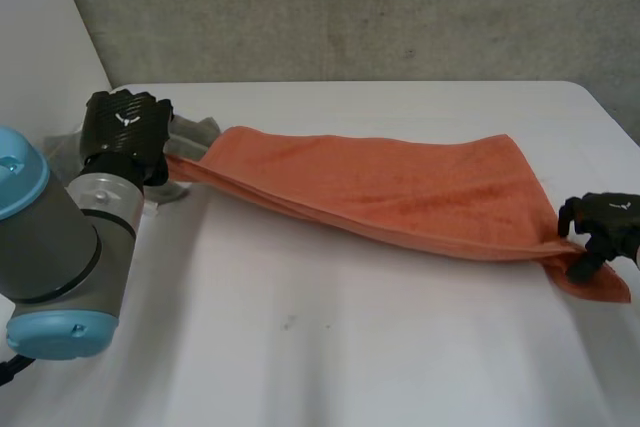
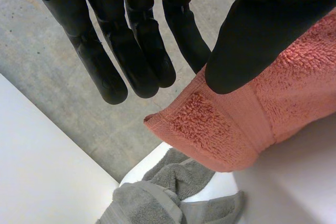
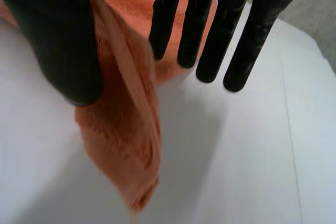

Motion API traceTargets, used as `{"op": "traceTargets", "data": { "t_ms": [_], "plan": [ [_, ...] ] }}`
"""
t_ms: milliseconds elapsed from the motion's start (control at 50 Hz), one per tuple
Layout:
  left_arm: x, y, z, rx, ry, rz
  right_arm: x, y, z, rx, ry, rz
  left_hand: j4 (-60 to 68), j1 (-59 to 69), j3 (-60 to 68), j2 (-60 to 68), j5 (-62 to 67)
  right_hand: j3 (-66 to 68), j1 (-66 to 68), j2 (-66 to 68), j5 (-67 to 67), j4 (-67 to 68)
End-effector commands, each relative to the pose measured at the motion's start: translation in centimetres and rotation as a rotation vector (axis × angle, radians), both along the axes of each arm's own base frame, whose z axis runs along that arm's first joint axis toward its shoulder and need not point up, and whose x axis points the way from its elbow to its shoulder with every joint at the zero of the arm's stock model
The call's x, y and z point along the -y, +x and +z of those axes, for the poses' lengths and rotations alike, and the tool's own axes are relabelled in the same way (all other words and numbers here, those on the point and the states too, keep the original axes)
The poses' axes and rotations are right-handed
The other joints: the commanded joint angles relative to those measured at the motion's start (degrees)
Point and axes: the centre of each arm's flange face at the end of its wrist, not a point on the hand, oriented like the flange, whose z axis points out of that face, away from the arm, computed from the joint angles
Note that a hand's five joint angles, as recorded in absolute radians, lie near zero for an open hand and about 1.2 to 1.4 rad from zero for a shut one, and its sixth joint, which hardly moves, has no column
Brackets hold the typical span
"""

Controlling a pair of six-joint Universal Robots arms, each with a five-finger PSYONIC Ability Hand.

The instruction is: Fold the laundry.

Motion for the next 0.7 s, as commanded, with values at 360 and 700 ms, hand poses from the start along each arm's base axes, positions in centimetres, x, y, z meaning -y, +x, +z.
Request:
{"op": "traceTargets", "data": {
  "t_ms": [360, 700],
  "plan": [
    [-4.9, 3.4, 3.2, 0.082, 0.155, 0.037, -3.0, -1.1, 9.9, -0.235, -0.062, 0.110, 11.3, 13.7, 11.7, 11.4, 15.4, 44.3, 49.1, 44.2, 44.4, 44.3],
    [-6.6, 4.3, -0.1, 0.324, 0.277, -0.026, -4.5, -1.2, 9.2, -0.325, 0.099, 0.241, 11.3, 13.7, 11.7, 11.4, 15.4, 44.3, 49.1, 44.2, 44.4, 44.3]
  ]
}}
